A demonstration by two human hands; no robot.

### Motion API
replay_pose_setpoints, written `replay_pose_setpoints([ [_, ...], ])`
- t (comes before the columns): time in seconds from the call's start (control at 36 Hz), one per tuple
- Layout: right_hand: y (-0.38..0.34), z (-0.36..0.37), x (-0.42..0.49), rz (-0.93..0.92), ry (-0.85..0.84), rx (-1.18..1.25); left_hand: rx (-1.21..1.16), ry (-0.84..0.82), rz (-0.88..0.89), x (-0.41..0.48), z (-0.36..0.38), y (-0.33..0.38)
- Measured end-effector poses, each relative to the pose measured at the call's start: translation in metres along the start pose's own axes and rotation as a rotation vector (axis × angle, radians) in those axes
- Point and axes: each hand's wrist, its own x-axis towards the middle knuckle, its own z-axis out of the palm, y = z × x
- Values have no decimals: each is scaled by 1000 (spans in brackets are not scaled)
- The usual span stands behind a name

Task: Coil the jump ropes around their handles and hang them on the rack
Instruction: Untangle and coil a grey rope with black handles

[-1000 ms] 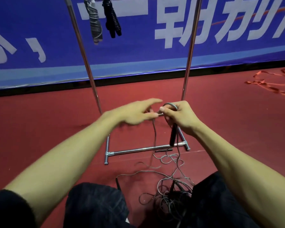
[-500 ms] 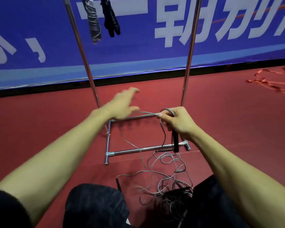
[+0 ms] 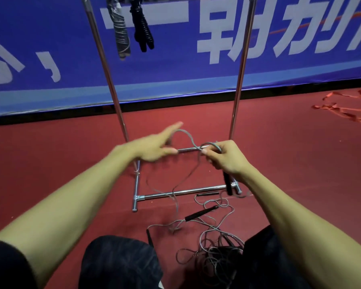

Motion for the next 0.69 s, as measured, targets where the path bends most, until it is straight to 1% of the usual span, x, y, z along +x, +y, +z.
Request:
replay_pose_setpoints([
  [0.03, -4, 4, 3, -6, -4, 46, -15, -42, 74, 4, 12, 13],
  [0.06, -8, 7, 6, -17, -13, 77, 24, -32, 131, 11, 23, 22],
  [0.08, -11, 9, 8, -30, -30, 86, 96, 21, 144, 18, 33, 27],
  [0.17, -19, 9, 10, -61, -65, 44, 389, 254, 19, 29, 40, 38],
  [0.19, -19, 7, 10, -61, -64, 40, 501, 287, 26, 29, 38, 41],
  [0.25, -19, 3, 9, -57, -69, 51, 672, 258, 73, 28, 33, 42],
  [0.28, -19, 2, 8, -55, -79, 54, 687, 222, 71, 26, 30, 42],
  [0.36, -15, 1, 3, -41, -103, 39, 652, 147, -65, 19, 17, 35],
  [0.42, -8, -1, -1, -29, -93, 7, 621, 175, -154, 14, 3, 21],
  [0.44, -4, -4, -4, -20, -85, -15, 566, 193, -205, 11, -5, 10],
  [0.5, 5, -10, -8, 2, -74, -65, 474, 189, -358, 4, -15, -15],
  [0.53, 9, -12, -10, 11, -68, -89, 470, 159, -457, 1, -17, -26],
  [0.58, 14, -15, -10, 27, -53, -129, 489, 40, -661, -2, -12, -37],
  [0.61, 14, -15, -9, 27, -42, -138, 491, -9, -722, -1, -6, -35],
  [0.64, 13, -13, -7, 22, -30, -129, 492, -32, -732, 2, -1, -27],
  [0.69, 7, -7, -3, 8, -21, -71, 476, -30, -639, 8, 10, 3],
])
